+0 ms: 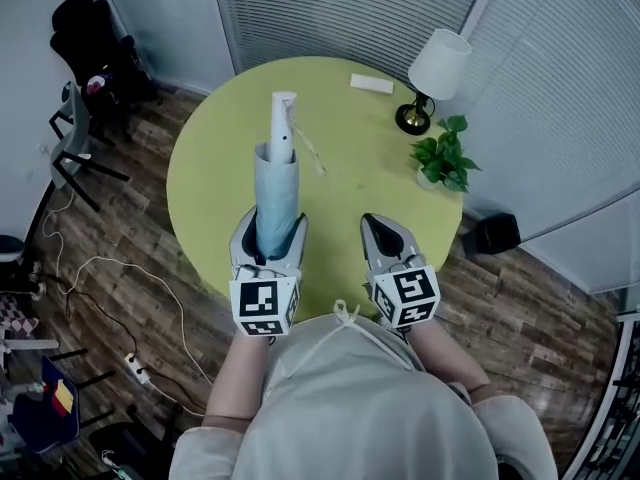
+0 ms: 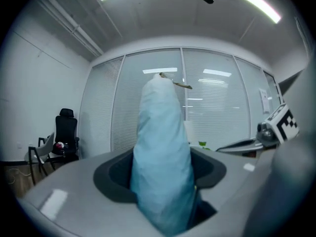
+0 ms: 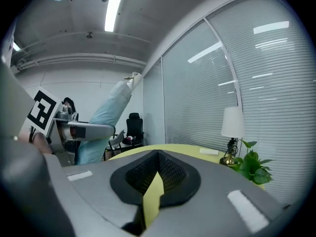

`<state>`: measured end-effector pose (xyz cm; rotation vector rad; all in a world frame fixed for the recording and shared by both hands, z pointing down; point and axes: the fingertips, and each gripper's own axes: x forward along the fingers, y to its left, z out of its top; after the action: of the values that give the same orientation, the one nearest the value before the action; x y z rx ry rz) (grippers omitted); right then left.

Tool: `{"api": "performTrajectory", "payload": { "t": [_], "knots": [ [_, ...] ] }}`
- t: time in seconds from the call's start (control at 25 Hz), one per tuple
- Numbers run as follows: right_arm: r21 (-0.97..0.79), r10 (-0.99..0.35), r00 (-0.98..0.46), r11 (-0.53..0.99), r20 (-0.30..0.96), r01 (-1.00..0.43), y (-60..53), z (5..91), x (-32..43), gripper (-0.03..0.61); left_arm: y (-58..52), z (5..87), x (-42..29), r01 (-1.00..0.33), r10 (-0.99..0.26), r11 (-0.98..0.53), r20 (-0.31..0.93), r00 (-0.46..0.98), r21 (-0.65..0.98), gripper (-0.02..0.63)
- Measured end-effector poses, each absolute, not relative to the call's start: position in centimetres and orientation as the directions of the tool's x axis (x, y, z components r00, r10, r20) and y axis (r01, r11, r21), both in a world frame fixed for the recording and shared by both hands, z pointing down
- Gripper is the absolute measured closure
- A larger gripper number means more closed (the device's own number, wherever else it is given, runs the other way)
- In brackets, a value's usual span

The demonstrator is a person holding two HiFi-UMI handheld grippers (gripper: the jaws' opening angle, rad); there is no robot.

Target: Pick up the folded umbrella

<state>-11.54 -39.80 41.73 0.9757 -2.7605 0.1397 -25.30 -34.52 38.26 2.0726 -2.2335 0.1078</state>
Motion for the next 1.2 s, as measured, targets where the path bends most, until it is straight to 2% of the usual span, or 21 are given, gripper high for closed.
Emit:
{"api": "performTrajectory", "payload": {
  "t": [0.24, 1.2],
  "knots": [
    [-0.002, -0.648, -0.741, 0.752, 0.173, -0.659, -39.4, 39.5, -11.7, 0.58, -33.3, 37.7, -26.0, -0.995, -0.989, 0.099, 0.108, -0.098, 0.001, 0.318],
    [0.025, -0.661, -0.715, 0.738, 0.228, -0.674, -37.4, 40.6, -12.0, 0.58, -32.3, 38.0, -26.1, -0.993, -0.992, 0.093, 0.09, -0.086, 0.07, 0.318]
  ]
}}
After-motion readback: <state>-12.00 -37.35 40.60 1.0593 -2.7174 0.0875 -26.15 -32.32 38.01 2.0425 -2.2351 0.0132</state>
